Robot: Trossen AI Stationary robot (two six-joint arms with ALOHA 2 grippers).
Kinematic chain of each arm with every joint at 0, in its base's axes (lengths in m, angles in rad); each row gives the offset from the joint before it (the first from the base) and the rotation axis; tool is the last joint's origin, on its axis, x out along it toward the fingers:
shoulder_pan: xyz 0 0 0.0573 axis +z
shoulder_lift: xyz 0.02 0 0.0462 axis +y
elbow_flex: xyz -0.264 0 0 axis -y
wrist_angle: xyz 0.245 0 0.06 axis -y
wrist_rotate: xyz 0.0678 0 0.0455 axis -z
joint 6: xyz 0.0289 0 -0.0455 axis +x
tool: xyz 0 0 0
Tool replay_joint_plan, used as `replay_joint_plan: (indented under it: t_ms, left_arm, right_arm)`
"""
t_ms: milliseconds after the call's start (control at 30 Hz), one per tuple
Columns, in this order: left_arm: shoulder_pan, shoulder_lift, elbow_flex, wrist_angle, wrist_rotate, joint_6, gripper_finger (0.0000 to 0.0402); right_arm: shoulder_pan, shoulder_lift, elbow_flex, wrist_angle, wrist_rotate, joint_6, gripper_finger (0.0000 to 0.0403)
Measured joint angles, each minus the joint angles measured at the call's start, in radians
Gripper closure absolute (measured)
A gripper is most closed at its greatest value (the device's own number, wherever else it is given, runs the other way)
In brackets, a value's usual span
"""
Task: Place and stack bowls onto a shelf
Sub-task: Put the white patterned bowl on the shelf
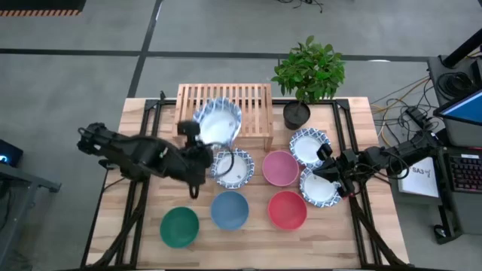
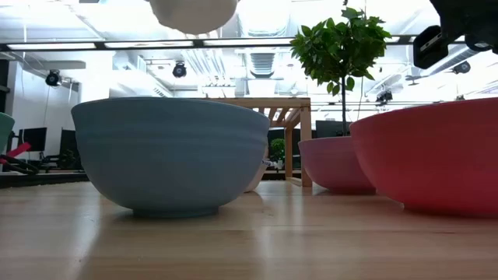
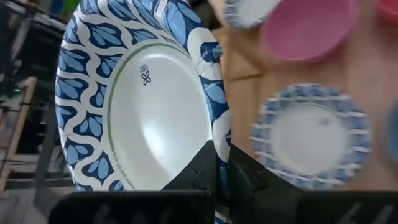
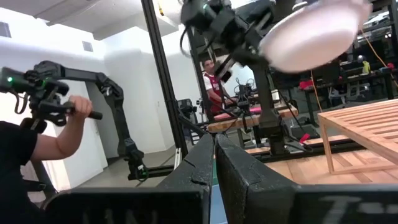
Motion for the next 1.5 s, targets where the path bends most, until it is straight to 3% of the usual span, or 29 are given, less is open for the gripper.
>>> replay_joint_plan:
  t_ms: [333, 567, 1233, 1500]
  left_arm:
    - [0.457, 0.009, -0.037, -0.023, 0.038, 0.024, 0.0401]
    - [0.702, 0.049, -0.038, -0.008, 0.405, -0.065, 0.0401]
    - [0.72, 0.156, -0.04, -0.031, 0.413, -0.042, 0.0401]
    - [0.719, 0.182, -0.04, -0.064, 0.413, -0.042, 0.0358]
  right_arm:
    - [0.0, 0.0, 0.0, 0.0, 0.0, 0.003, 0.0394]
    - [0.0, 0.0, 0.0, -0.001, 0.0, 0.003, 0.0394]
    - [0.0, 0.0, 0.0, -0.003, 0.0, 0.0, 0.0394]
    - [0.0, 0.0, 0.0, -0.011, 0.0, 0.0, 0.0394]
